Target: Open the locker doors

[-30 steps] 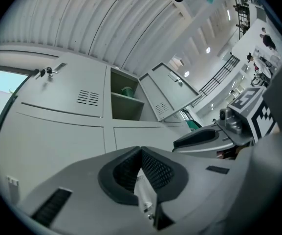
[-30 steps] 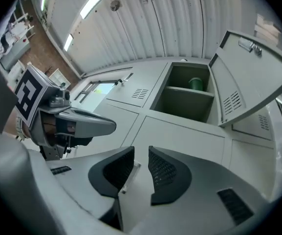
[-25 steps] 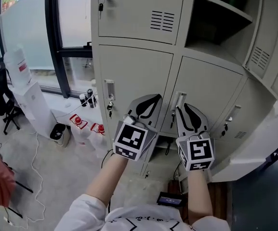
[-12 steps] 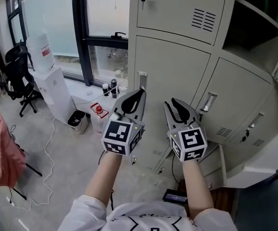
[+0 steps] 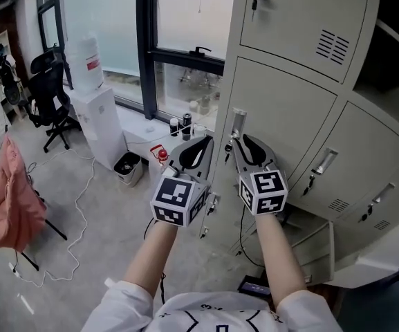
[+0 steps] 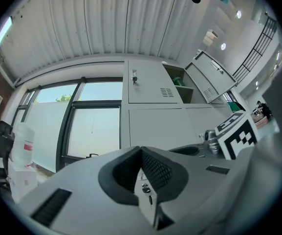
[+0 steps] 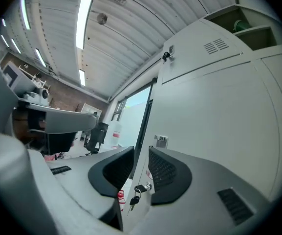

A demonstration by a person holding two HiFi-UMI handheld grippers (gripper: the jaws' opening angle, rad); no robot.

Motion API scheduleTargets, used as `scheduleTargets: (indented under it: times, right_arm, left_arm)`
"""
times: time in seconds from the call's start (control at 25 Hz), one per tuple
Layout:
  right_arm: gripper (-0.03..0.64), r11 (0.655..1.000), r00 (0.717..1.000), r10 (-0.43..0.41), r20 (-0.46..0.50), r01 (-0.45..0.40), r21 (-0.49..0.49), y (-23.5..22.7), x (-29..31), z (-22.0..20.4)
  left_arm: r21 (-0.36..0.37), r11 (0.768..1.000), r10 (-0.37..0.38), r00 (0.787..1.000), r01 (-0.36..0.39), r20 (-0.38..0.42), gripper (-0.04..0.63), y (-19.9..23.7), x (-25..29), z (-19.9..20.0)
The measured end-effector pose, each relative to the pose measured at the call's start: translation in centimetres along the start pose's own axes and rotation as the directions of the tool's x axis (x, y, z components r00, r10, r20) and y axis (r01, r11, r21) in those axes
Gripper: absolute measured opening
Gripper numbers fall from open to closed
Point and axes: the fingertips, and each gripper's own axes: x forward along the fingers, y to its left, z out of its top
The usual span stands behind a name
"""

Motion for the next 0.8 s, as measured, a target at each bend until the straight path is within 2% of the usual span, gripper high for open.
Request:
scheduleTargets:
  times: [0.12,0.36,0.64,0.8]
  right_arm:
    - [0.124,0.998,0.999,-0.020,-0.039,0.022,0.053,-0.7,2.8,-1.1]
    - [0.124,0.988,0.989,-0.106,-0.103,0.117,0.098,-2.1,6.9,-2.9]
    - [0.112,0.975,0.982,-0.160,-0.097,0.173,0.141,-2.1,8.0,-3.4]
    - [0.035,0.968,0.975,-0.181,-0.125,0.199,0.154,-2.4,7.9,-3.4]
  left_arm:
    - [-0.001,1.000,0.014,1.000,-0.014,-0.014,0.015,0.9,-0.8,-0.4]
    - [-0.006,0.997,0.073,0.996,-0.074,-0.041,0.015,4.0,-2.9,-1.3]
    - [-0.037,0.993,0.109,0.992,-0.111,-0.062,0.015,6.3,-4.3,-2.5]
    - [-0.059,0.992,0.107,0.992,-0.111,-0.063,0.015,6.8,-4.8,-2.8]
